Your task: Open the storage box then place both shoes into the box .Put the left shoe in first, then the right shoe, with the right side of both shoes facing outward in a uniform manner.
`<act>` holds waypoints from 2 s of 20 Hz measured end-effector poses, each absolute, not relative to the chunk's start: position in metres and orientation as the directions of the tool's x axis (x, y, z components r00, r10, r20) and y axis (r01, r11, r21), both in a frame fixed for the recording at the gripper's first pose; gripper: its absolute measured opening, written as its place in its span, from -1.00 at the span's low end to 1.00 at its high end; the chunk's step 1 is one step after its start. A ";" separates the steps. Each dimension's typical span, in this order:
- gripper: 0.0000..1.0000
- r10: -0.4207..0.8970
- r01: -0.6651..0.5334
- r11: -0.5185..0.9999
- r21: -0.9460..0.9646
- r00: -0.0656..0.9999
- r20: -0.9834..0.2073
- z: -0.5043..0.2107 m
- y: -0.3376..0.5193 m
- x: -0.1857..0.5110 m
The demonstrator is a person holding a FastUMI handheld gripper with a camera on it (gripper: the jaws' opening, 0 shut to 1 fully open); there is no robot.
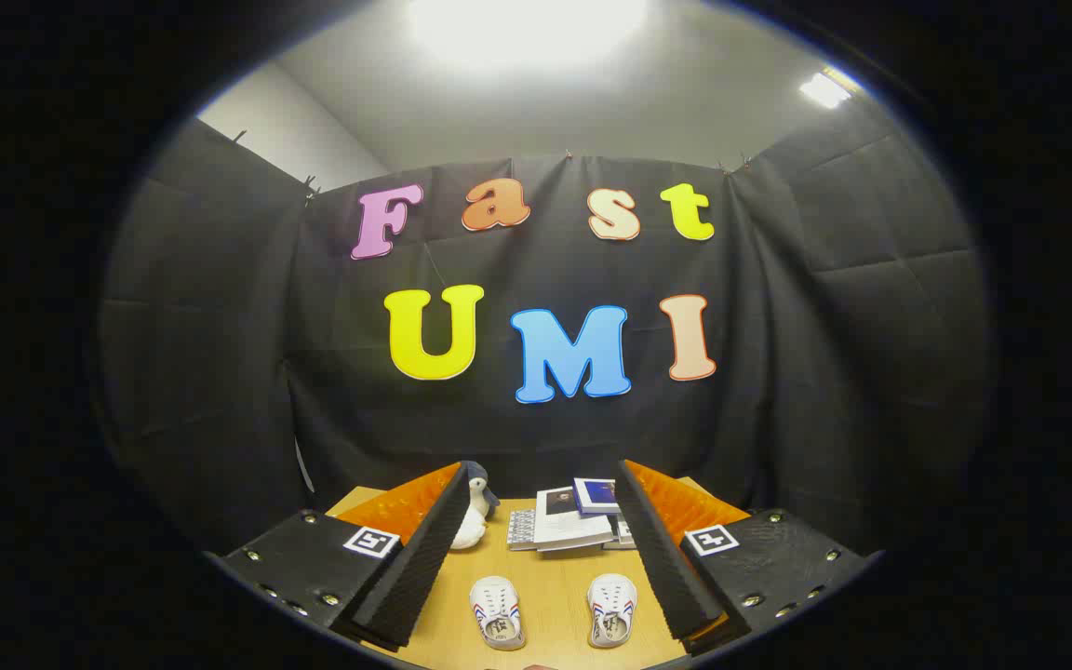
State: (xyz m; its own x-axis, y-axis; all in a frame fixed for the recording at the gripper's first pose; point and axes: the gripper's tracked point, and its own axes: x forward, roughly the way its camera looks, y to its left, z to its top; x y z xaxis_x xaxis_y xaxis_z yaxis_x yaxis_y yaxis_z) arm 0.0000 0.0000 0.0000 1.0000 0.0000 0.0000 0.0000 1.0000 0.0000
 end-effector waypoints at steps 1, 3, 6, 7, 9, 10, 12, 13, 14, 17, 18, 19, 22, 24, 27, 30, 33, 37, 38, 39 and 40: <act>0.92 -0.008 0.008 1.000 -0.003 1.000 0.000 0.000 0.001 0.000; 0.92 -0.023 0.023 1.000 0.001 1.000 0.003 0.001 0.003 -0.001; 0.92 -0.033 0.033 0.999 -0.001 0.999 0.005 -0.003 0.009 -0.001; 0.92 -0.031 0.031 1.000 0.001 1.000 0.005 -0.003 0.011 -0.001; 0.92 -0.018 0.018 1.000 0.003 1.000 0.003 -0.007 0.016 0.001; 0.92 -0.016 0.016 1.000 0.000 1.000 -0.003 -0.010 0.016 0.002; 0.92 -0.029 0.029 0.999 -0.015 0.999 -0.023 -0.015 0.011 0.004; 0.92 -0.027 0.027 1.000 -0.011 0.999 -0.017 -0.013 0.011 0.006; 0.92 -0.025 0.025 1.000 -0.004 1.000 -0.008 -0.011 0.013 0.009; 0.92 0.027 -0.027 1.000 0.016 0.999 -0.021 -0.018 0.026 0.019; 0.92 0.065 -0.064 0.997 0.034 0.997 -0.031 -0.022 0.034 0.023; 0.92 0.098 -0.096 0.994 0.050 0.995 -0.038 -0.025 0.041 0.029; 0.92 0.146 -0.142 0.988 0.064 0.987 -0.070 -0.042 0.051 0.043; 0.92 0.217 -0.206 0.974 0.096 0.970 -0.112 -0.062 0.069 0.052; 0.92 0.333 -0.297 0.934 0.199 0.925 -0.185 -0.096 0.092 0.066; 0.92 0.412 -0.343 0.899 0.273 0.874 -0.259 -0.132 0.105 0.080; 0.92 0.475 -0.371 0.866 0.336 0.820 -0.319 -0.162 0.112 0.095; 0.92 0.564 -0.372 0.806 0.461 0.719 -0.406 -0.207 0.127 0.105; 0.87 0.601 -0.377 0.776 0.506 0.687 -0.409 -0.216 0.134 0.107; 0.87 0.637 -0.373 0.742 0.558 0.653 -0.410 -0.225 0.142 0.111; 0.88 0.677 -0.361 0.698 0.619 0.614 -0.405 -0.234 0.151 0.112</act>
